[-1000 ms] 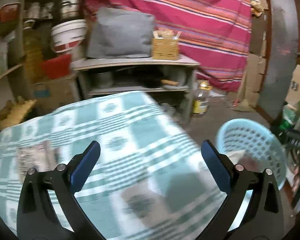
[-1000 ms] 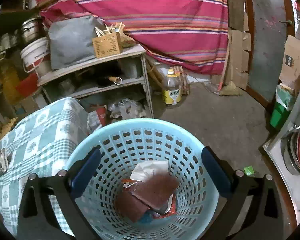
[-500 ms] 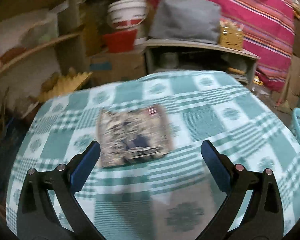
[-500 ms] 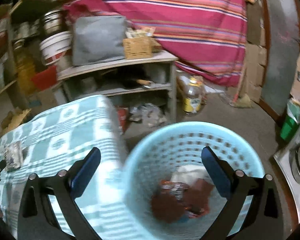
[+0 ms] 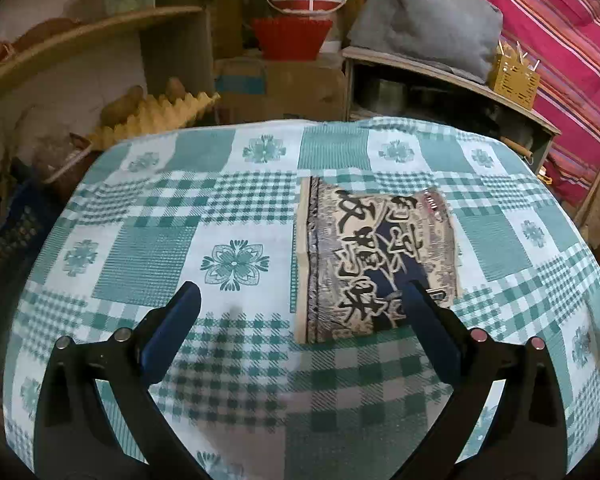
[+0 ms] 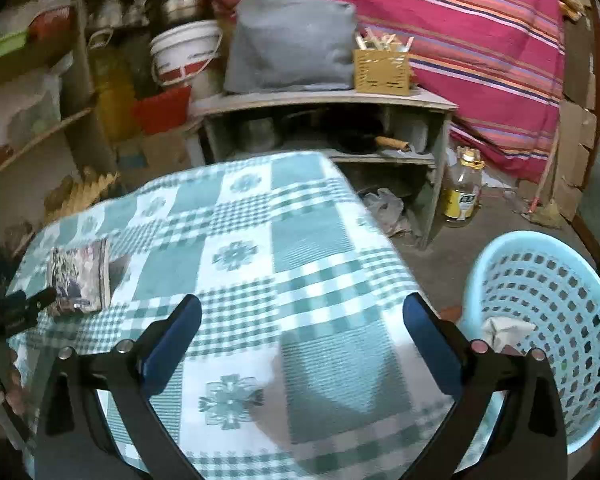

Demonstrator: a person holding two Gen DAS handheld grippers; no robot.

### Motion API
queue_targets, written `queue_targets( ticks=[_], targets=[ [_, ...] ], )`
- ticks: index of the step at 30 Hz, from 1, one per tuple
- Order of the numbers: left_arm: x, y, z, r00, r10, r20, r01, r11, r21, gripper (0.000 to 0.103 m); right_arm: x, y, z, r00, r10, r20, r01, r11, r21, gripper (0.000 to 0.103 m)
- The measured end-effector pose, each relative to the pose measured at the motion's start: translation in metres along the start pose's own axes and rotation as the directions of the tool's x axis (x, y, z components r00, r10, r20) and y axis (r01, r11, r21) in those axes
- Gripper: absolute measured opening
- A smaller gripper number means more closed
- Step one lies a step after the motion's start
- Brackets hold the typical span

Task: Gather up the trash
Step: 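Move the left tool back to the table and grasp the printed snack packet, then grasp the crumpled tan paper with the right tool while the left tool holds the packet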

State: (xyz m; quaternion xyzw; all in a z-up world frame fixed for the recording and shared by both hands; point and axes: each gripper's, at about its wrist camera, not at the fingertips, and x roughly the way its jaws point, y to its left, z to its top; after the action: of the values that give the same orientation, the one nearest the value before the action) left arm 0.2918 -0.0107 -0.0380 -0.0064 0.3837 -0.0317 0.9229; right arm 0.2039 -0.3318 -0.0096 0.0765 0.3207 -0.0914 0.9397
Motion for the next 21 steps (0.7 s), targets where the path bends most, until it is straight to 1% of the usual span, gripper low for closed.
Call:
queue_targets(
  ticks=[2,5,6,7,8,10,11,13,14,16,19,21],
  targets=[
    [0.007,0.005,0.001,1.000,-0.026,-0.010,0.025,1.000,-0.007,0.097,0.005,0.008,0.000,1.000,0.003,-0.008,-0.003,1.000,-0.023,0.098],
    [0.015,0.006,0.002,0.996,-0.079,-0.032,0.079,0.997,-0.003,0.088,0.010,0.014,0.001,1.000,0.001,-0.012,-0.002,0.999,-0.042,0.098],
    [0.018,0.004,0.001,0.995,-0.095,-0.041,0.095,0.995,0.001,0.082,0.012,0.016,0.001,1.000,0.003,-0.014,-0.003,0.999,-0.045,0.098],
    [0.020,0.003,0.001,0.993,-0.110,-0.049,0.110,0.994,0.004,0.074,0.012,0.016,0.002,1.000,0.005,-0.015,-0.005,0.999,-0.045,0.098],
    [0.021,0.001,0.001,0.989,-0.136,-0.061,0.137,0.991,0.010,0.068,0.014,0.018,0.002,1.000,0.007,-0.018,-0.008,0.999,-0.044,0.098],
    [0.022,-0.002,0.000,0.983,-0.167,-0.074,0.169,0.986,0.015,0.047,0.016,0.020,0.002,1.000,0.009,-0.022,-0.009,0.999,-0.042,0.098],
    [0.022,-0.003,-0.001,0.981,-0.178,-0.079,0.180,0.983,0.017,0.044,0.017,0.020,0.002,1.000,0.009,-0.023,-0.010,0.999,-0.042,0.098],
    [0.019,-0.006,-0.003,0.979,-0.186,-0.081,0.189,0.982,0.030,0.034,0.018,0.024,0.002,1.000,0.012,-0.025,-0.013,0.999,-0.045,0.098],
    [0.017,-0.007,-0.004,0.979,-0.189,-0.077,0.192,0.981,0.034,0.031,0.018,0.026,0.002,1.000,0.013,-0.024,-0.014,0.999,-0.050,0.098],
    [0.011,-0.007,-0.005,0.976,-0.208,-0.063,0.210,0.977,0.032,0.021,0.018,0.031,0.001,1.000,0.015,-0.020,-0.016,0.998,-0.063,0.098],
    [0.004,-0.004,-0.003,0.973,-0.226,-0.046,0.227,0.974,0.009,0.012,0.017,0.040,0.000,1.000,0.018,-0.017,-0.020,0.996,-0.084,0.098],
    [-0.006,-0.002,-0.002,0.970,-0.242,-0.027,0.242,0.970,-0.003,0.008,0.016,0.046,-0.001,1.000,0.017,-0.009,-0.018,0.995,-0.100,0.098]
  ],
)
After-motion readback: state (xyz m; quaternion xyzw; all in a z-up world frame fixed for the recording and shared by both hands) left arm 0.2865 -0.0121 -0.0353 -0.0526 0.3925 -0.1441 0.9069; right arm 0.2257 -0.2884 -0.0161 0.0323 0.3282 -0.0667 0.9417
